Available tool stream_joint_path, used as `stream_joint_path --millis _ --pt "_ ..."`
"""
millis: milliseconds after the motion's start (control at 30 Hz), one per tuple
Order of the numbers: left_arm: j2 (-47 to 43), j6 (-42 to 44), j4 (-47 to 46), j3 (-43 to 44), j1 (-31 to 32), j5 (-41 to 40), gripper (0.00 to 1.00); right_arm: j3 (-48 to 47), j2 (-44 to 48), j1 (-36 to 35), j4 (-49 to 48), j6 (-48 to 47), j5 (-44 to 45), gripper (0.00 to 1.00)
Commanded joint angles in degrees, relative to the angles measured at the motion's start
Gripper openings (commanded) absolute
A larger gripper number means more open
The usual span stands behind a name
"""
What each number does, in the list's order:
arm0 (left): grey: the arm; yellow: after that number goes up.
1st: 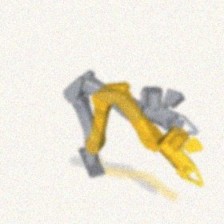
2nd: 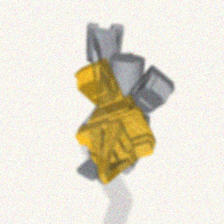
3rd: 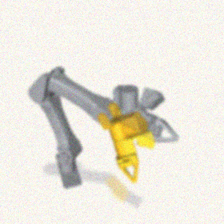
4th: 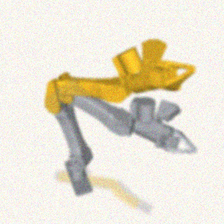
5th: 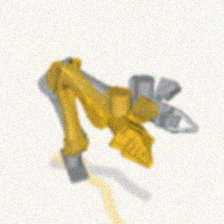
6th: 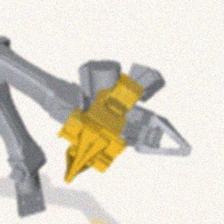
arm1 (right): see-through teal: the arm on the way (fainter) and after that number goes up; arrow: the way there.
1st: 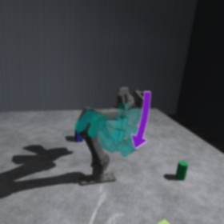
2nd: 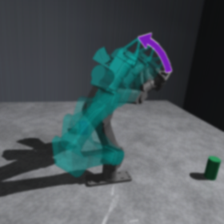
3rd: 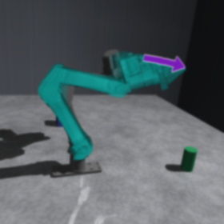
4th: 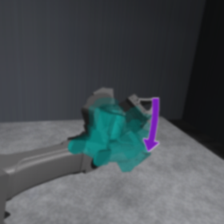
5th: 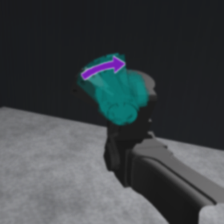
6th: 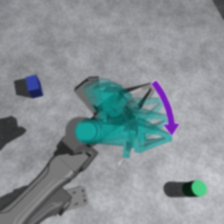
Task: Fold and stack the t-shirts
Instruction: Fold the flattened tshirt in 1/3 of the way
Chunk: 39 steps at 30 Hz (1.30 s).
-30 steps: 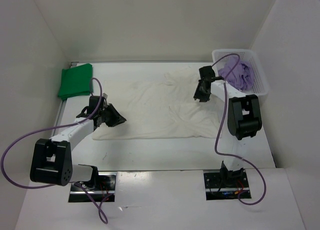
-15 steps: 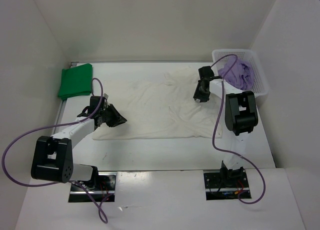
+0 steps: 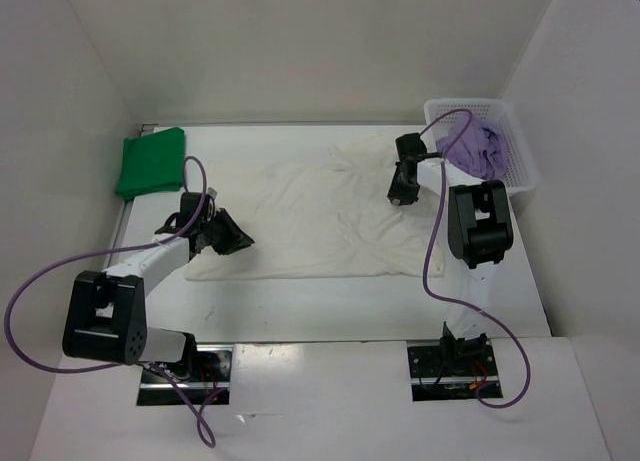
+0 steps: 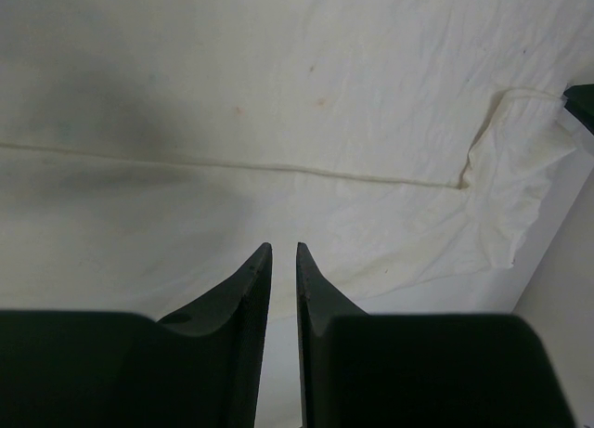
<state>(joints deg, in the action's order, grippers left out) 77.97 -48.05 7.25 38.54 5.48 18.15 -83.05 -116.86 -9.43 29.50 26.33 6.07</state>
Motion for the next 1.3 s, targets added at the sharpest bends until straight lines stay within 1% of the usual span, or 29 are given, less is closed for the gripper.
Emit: stream_joint_path --millis 0,133,333,433,467,633,900,1033,1267 --pt "1.0 0.6 -2.3 0.6 0.1 0.8 0.23 -2.4 -0.6 0.3 -0.5 -0.7 1.8 0.32" --pt "1.0 0.6 -2.3 0.6 0.1 0.8 0.23 -1.2 -0.6 0.3 -0.5 -0.7 1.3 0.26" --pt "1.5 0.6 -2.9 0.6 0.1 0.8 0.23 0.0 0.7 0.3 -0.5 -0.7 -0.4 0.23" --pt "1.5 0.6 -2.9 0.6 0.1 0.8 0.23 0.0 0.7 0.3 -0.5 -0.7 -1.0 0.15" --pt "1.5 0.6 -2.9 0.6 0.1 0.8 0.23 0.0 0.7 0.3 -0.5 -0.7 -1.0 0.10" --pt "1.5 0.6 -2.9 0.6 0.1 0.8 0.23 -0.5 1.8 0.3 -0.5 -0.1 -1.5 0.00" --pt "1.5 0.6 -2.9 1.1 0.1 0.8 0.23 -2.4 4.6 0.3 0.1 0.0 -1.0 0.00" --pt "1.5 0.6 -2.3 1.6 0.1 0.3 0.23 -5.5 4.6 0.3 0.6 0.5 -1.5 0.00" --pt "1.5 0.6 -2.3 2.1 0.1 -0.2 0.23 -6.9 4.3 0.3 -0.5 0.5 -2.0 0.00"
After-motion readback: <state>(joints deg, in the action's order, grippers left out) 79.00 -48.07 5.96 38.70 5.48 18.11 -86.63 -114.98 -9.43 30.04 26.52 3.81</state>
